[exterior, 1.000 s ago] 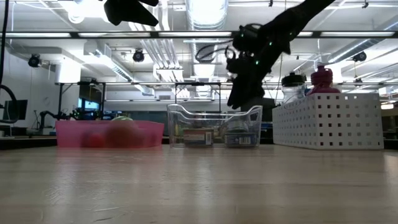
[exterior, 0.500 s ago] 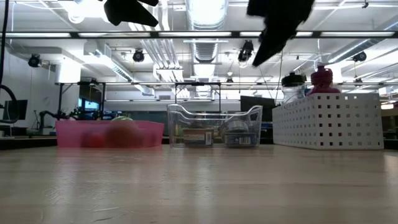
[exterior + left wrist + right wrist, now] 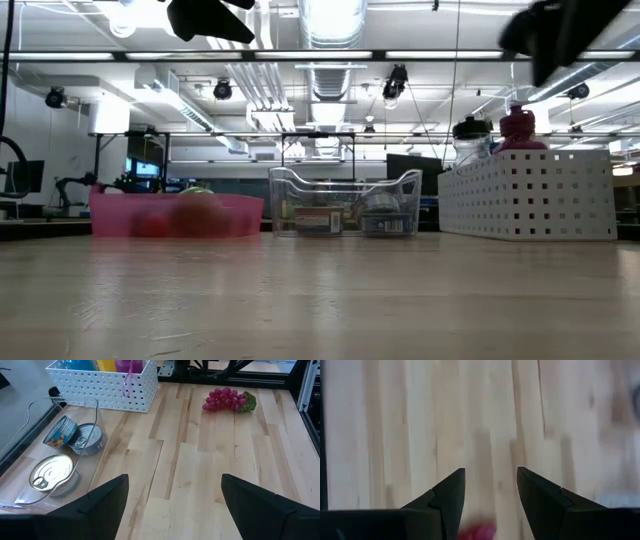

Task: Pick & Place Food Item
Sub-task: Put the grapes into the pink bin

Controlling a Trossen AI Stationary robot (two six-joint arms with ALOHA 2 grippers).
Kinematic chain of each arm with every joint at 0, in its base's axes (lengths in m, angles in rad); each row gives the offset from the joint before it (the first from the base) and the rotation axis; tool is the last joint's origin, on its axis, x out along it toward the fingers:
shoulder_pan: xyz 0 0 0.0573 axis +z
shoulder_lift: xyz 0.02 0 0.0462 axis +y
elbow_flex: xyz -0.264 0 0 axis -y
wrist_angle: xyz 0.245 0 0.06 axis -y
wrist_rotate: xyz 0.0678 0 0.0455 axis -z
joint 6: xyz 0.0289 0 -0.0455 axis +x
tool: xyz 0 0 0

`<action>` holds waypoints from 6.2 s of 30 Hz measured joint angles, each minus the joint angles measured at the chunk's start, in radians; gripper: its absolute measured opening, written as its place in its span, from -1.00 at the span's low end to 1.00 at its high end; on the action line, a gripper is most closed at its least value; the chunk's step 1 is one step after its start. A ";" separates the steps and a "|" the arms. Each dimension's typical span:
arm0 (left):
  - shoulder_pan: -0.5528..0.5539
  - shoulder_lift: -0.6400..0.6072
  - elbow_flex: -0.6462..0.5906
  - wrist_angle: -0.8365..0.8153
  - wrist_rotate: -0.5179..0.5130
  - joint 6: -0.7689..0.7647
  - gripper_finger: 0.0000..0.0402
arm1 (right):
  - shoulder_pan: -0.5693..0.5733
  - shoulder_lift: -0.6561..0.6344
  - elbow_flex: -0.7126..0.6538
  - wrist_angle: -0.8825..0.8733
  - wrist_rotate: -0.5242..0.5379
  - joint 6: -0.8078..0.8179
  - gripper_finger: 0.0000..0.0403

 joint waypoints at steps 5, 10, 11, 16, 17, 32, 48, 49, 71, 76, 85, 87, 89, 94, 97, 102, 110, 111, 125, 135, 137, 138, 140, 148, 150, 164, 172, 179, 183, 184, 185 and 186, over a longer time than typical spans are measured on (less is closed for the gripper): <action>0.000 0.000 0.000 0.000 0.000 0.000 0.58 | 0.081 0.022 -0.018 -0.139 -0.016 0.227 -0.13; 0.000 0.000 0.000 0.000 0.000 0.000 0.54 | 0.171 0.015 -0.071 -0.149 -0.052 0.343 -0.14; 0.000 0.000 0.000 0.000 0.000 0.000 0.53 | 0.185 0.014 -0.080 -0.148 -0.060 0.361 -0.14; 0.000 0.000 0.000 0.000 0.000 0.000 0.50 | 0.235 0.015 -0.149 -0.143 -0.120 0.423 -0.16; 0.000 0.000 0.000 0.000 0.000 0.000 0.50 | 0.242 0.015 -0.165 -0.141 -0.133 0.425 -0.17; 0.000 0.000 0.000 0.001 0.000 0.000 0.52 | 0.294 0.015 -0.270 -0.045 -0.176 0.430 -0.25; 0.000 0.000 0.000 0.002 0.000 0.000 0.60 | 0.304 0.016 -0.307 0.064 -0.172 0.400 -0.61; 0.000 0.000 0.000 0.002 0.000 0.000 0.60 | 0.303 0.016 -0.305 0.078 -0.171 0.393 -0.65; 0.000 0.000 0.000 0.003 0.000 -0.001 0.47 | 0.303 0.015 -0.145 0.038 0.047 0.185 -0.95; 0.000 0.000 0.000 0.003 0.000 0.000 0.49 | 0.303 0.015 -0.057 0.039 0.219 0.044 -0.95; 0.000 0.000 0.000 0.014 0.001 0.180 0.56 | 0.243 0.030 -0.035 0.256 0.588 -0.292 -0.95; 0.000 0.005 0.000 0.042 0.000 0.224 0.58 | 0.208 0.030 -0.057 0.359 0.592 -0.374 -0.95; 0.000 0.016 0.000 0.082 0.000 0.253 0.59 | 0.167 0.030 -0.076 0.457 0.592 -0.447 -0.95; 0.002 0.057 -0.001 0.191 0.000 0.315 0.62 | 0.078 0.030 -0.117 0.655 0.592 -0.602 -0.95; 0.009 0.082 -0.001 0.244 0.000 0.320 0.63 | 0.045 0.030 -0.121 0.705 0.589 -0.638 -0.95; 0.052 0.142 -0.002 0.404 0.000 0.375 0.61 | 0.023 0.030 -0.123 0.737 0.582 -0.667 -0.95; 0.136 0.202 0.002 0.460 0.001 0.443 0.54 | 0.023 0.030 -0.123 0.766 0.512 -0.684 -0.95; 0.146 0.207 0.002 0.460 0.005 0.443 0.52 | 0.023 0.030 -0.123 0.766 0.512 -0.685 -0.95; 0.204 0.226 0.001 0.496 0.244 0.460 0.38 | 0.021 0.030 -0.123 0.801 0.511 -0.715 -0.95; 0.210 0.264 0.002 0.554 0.244 0.572 0.13 | 0.021 0.030 -0.123 0.825 0.509 -0.738 -0.95; 0.210 0.266 0.002 0.549 0.244 0.594 0.01 | 0.021 0.030 -0.123 0.826 0.507 -0.741 -0.95; 0.211 0.267 0.002 0.549 0.244 0.604 -0.07 | 0.021 0.030 -0.123 0.828 0.507 -0.741 -0.95; 0.211 0.269 0.002 0.552 0.244 0.618 -0.23 | 0.021 0.030 -0.123 0.829 0.505 -0.741 -0.95; 0.212 0.270 0.002 0.550 0.244 0.629 -0.84 | 0.021 0.030 -0.123 0.830 0.505 -0.741 -0.95; 0.213 0.270 0.002 0.551 0.244 0.640 -0.94 | 0.021 0.030 -0.123 0.831 0.505 -0.742 -0.95; 0.214 0.270 0.001 0.550 0.244 0.587 -0.82 | 0.022 0.030 -0.123 0.830 0.505 -0.755 -0.95; 0.214 0.270 0.001 0.550 0.244 0.547 -0.54 | 0.022 0.030 -0.123 0.830 0.505 -0.759 -0.95; 0.214 0.270 0.001 0.547 0.244 0.539 -0.29 | 0.021 0.030 -0.123 0.828 0.505 -0.765 -0.95; 0.211 0.261 0.002 0.530 0.235 0.602 -0.19 | 0.021 0.030 -0.123 0.807 0.504 -0.800 -0.95; 0.209 0.255 0.002 0.519 0.235 0.620 -0.17 | 0.021 0.029 -0.123 0.799 0.503 -0.811 -0.95; 0.207 0.249 0.002 0.512 0.235 0.630 -0.16 | 0.021 0.029 -0.123 0.798 0.501 -0.819 -0.95; 0.206 0.241 0.002 0.494 0.235 0.633 -0.15 | 0.021 0.029 -0.123 0.798 0.493 -0.828 -0.95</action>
